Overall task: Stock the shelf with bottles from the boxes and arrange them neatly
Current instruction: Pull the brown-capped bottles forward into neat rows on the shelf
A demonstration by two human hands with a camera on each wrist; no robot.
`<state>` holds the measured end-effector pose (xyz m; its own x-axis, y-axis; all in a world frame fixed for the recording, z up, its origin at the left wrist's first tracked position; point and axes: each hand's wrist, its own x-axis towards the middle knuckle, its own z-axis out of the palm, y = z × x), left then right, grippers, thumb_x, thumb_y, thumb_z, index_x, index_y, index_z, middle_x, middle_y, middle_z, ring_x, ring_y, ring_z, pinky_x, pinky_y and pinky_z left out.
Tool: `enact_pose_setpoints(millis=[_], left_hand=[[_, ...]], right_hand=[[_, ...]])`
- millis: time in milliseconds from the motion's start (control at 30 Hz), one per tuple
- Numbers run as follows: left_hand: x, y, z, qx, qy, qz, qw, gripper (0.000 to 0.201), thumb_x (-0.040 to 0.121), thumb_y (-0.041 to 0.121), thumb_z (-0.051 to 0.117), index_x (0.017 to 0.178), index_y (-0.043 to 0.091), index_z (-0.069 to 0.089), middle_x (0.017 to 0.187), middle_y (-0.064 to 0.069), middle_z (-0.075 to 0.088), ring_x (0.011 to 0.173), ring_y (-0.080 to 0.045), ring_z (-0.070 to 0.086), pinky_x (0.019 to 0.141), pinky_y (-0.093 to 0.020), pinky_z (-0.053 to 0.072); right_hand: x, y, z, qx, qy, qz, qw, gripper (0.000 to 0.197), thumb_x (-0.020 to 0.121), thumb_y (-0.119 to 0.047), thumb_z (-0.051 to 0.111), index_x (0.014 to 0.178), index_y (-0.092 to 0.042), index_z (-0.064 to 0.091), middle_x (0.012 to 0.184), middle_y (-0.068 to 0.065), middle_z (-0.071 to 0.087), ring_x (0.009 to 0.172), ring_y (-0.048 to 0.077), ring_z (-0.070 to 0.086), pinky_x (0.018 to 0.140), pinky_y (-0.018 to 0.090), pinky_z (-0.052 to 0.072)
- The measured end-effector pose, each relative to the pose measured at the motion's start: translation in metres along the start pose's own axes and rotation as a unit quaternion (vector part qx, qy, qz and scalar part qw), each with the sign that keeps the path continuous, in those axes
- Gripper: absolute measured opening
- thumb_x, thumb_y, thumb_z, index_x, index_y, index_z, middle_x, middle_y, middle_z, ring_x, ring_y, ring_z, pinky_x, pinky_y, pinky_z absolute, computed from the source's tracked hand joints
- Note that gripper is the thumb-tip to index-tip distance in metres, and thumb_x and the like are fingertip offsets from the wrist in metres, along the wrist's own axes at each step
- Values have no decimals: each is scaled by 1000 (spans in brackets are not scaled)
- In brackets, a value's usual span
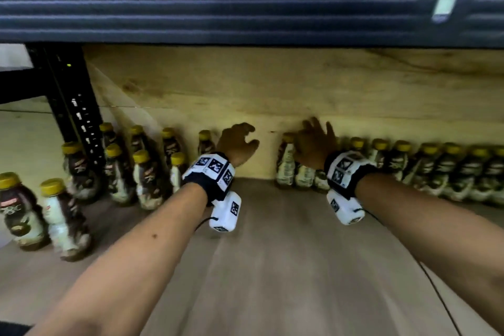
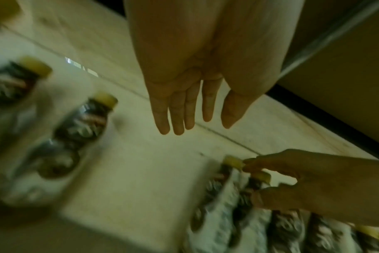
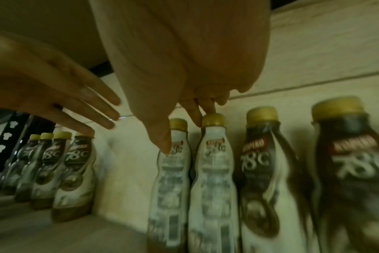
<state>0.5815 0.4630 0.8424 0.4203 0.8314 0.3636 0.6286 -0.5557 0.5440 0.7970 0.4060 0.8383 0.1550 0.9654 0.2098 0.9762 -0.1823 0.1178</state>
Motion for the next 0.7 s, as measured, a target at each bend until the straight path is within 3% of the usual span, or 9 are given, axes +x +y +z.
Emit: enact_pose_setpoints(millis=[67,133,233,300,400,467,567,633,700], left_hand=[[6,14,33,-28,-47,-4,998,41,90,29,62,128,16,55,130,-7,58,116,-22,57,94,-25,43],[11,24,61,-57,-82,-22,995,45,88,29,64,130,15,52,132,-7,57,118,-22,56,90,-22,41],[17,33,90,-107,-92,-46,989,54,85,31,67,132,14,47,130,-10,58,115,-30,57,87,-28,45],[21,37,101,-134,-75,-70,986,52,87,28,65,132,13,44,124,-13,59,110,-35,57,79,-31,45],[26,36,109,-171,-47,-92,980,46,89,29,64,124,10,42,114,-15,61,102,-37,60,73,-33,44],[28,37,106,-172,-44,-84,981,43,88,29,66,121,13,45,109,-12,62,102,-37,60,78,-36,49],[26,36,96,-100,-74,-46,991,41,91,25,62,129,16,52,125,-14,60,114,-37,56,92,-37,47],[19,35,87,-84,-84,-31,992,37,92,22,60,128,15,57,127,-13,61,115,-33,57,88,-31,46],[9,29,78,-106,-94,-30,989,33,89,21,64,121,17,63,118,-11,67,108,-30,62,84,-30,48]], right_hand=[[-19,0,11,-4,13,-11,1000,63,93,-36,52,151,-22,30,160,12,20,149,32,8,118,53,3],[-38,-4,15,4,95,-18,995,53,92,-19,50,144,-15,41,149,15,39,141,35,29,118,49,14],[-60,-5,22,117,153,-44,980,57,85,-5,56,140,-12,43,130,16,51,120,36,48,101,44,38],[-71,0,28,275,83,-18,958,63,84,-14,68,141,-12,41,129,15,53,117,32,51,96,40,44],[-80,10,44,427,16,11,904,42,82,-32,77,118,-19,60,114,4,66,106,23,60,89,33,48],[-84,13,49,465,20,10,885,36,83,-33,76,114,-20,63,111,-2,68,104,15,61,88,27,47],[-87,16,51,480,31,14,877,32,85,-31,74,113,-19,66,107,-5,70,99,9,63,86,22,47],[-87,19,47,485,34,27,873,19,88,-35,71,102,-22,67,96,-8,69,90,2,63,76,14,46],[-85,20,41,497,27,41,866,19,91,-38,66,102,-23,67,97,-6,69,93,7,64,79,19,50]])
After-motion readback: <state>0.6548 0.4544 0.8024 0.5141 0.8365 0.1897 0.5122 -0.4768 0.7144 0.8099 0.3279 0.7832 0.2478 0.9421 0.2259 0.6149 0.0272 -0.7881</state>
